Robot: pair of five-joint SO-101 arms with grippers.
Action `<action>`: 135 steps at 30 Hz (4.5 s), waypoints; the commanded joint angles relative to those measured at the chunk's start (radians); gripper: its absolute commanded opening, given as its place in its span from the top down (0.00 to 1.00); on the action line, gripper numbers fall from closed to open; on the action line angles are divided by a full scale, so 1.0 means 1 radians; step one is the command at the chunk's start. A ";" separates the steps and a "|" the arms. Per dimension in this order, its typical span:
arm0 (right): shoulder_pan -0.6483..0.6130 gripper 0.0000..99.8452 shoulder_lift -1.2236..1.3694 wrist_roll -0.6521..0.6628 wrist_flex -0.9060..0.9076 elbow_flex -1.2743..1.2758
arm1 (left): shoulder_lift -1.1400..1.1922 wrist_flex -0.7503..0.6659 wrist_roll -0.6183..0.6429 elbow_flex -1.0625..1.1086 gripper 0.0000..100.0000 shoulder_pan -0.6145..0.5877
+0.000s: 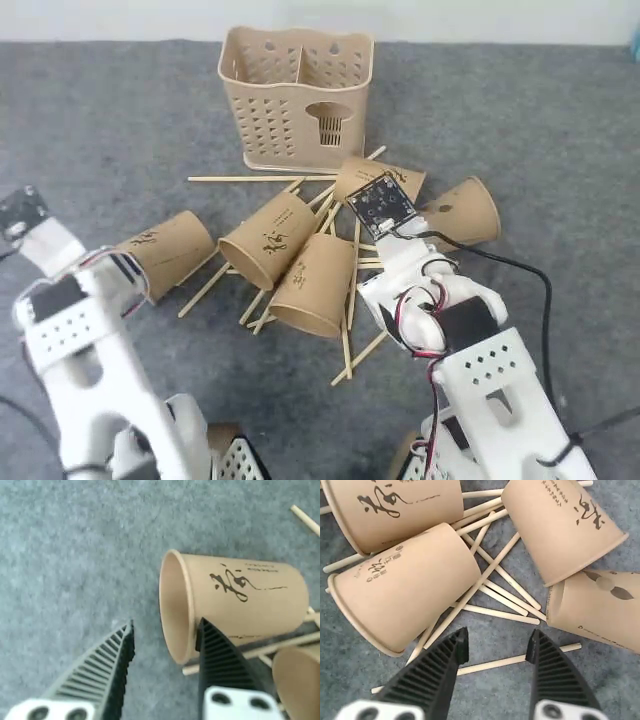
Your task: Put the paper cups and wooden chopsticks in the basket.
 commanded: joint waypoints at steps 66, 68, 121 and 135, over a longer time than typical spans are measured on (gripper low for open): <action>0.104 0.80 -0.527 0.015 -0.133 0.393 | 0.454 0.147 0.149 -1.349 0.99 0.672; 0.104 0.80 -0.518 0.014 -0.139 0.393 | 0.552 0.152 0.149 -1.472 0.99 0.701; 0.107 0.80 -0.432 0.021 -0.196 0.393 | 1.393 0.203 -0.080 -2.348 0.79 0.870; 0.102 0.80 -0.432 -0.038 -0.171 0.359 | 1.097 0.687 -0.003 -2.560 0.81 0.698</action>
